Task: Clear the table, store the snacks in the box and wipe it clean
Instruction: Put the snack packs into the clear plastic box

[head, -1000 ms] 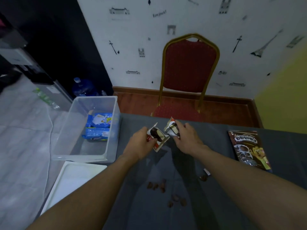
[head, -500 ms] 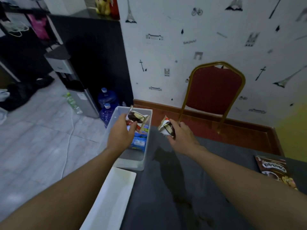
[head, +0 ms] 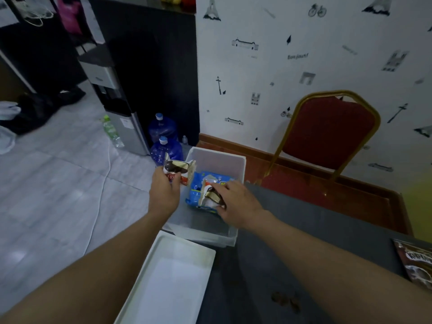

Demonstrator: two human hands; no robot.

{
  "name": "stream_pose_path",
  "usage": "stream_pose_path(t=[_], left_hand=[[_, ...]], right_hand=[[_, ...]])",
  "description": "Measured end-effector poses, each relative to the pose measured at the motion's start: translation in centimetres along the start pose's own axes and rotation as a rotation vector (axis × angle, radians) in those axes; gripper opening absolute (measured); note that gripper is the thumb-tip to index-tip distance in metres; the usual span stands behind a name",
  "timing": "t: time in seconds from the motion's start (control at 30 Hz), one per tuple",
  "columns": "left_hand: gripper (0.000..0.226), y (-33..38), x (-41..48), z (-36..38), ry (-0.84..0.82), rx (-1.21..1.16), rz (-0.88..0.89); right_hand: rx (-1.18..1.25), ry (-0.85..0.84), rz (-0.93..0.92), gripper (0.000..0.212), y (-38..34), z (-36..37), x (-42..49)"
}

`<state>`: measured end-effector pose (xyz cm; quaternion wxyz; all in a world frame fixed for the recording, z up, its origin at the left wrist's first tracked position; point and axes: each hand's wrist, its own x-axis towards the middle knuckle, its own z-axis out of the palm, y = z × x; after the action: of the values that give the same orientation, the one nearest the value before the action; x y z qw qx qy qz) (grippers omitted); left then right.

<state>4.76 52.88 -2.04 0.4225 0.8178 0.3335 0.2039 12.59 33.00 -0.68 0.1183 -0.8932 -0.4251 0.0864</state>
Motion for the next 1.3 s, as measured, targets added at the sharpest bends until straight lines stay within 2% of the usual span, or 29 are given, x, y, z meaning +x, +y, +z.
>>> stream_pose_path(t=[0.23, 0.37, 0.5, 0.7, 0.87, 1.0, 1.07, 1.13, 1.23, 1.3], left_hand=[[0.018, -0.3, 1.4, -0.4, -0.013, -0.022, -0.037], [0.016, -0.6, 1.8, -0.7, -0.009, -0.055, -0.038], [0.016, -0.8, 1.9, -0.9, -0.017, -0.071, -0.058], [0.016, -0.6, 1.9, -0.7, -0.03, -0.097, -0.077], [0.015, -0.5, 1.8, -1.0, -0.033, -0.095, -0.067], [0.017, -0.4, 1.8, -1.0, -0.042, -0.064, -0.045], [0.017, -0.2, 1.7, -0.9, -0.05, -0.033, -0.018], [0.017, 0.1, 1.4, -0.9, -0.04, 0.009, 0.027], [0.014, 0.7, 0.8, -0.7, -0.051, 0.071, 0.108], [0.013, 1.0, 0.2, -0.5, -0.137, 0.076, 0.156]], right_hand=[[-0.046, -0.252, 0.029, 0.05, -1.8, 2.5, 2.7], [-0.022, -0.324, -0.011, 0.041, -3.0, 4.5, 4.2], [-0.048, -0.362, -0.045, 0.05, -3.7, 6.6, 4.9], [-0.105, -0.436, 0.004, 0.052, -4.0, 8.4, 5.2], [-0.09, -0.343, -0.032, 0.049, -3.7, 7.3, 4.7], [-0.154, -0.118, -0.042, 0.035, -2.6, 5.1, 4.2], [-0.171, 0.038, 0.006, 0.038, -1.6, 3.9, 3.9], [-0.161, 0.15, 0.099, 0.051, -0.3, 2.6, 3.6], [-0.092, 0.106, 0.247, 0.069, 2.0, 1.2, 3.0], [-0.027, 0.046, 0.305, 0.074, 3.0, 0.9, 2.8]])
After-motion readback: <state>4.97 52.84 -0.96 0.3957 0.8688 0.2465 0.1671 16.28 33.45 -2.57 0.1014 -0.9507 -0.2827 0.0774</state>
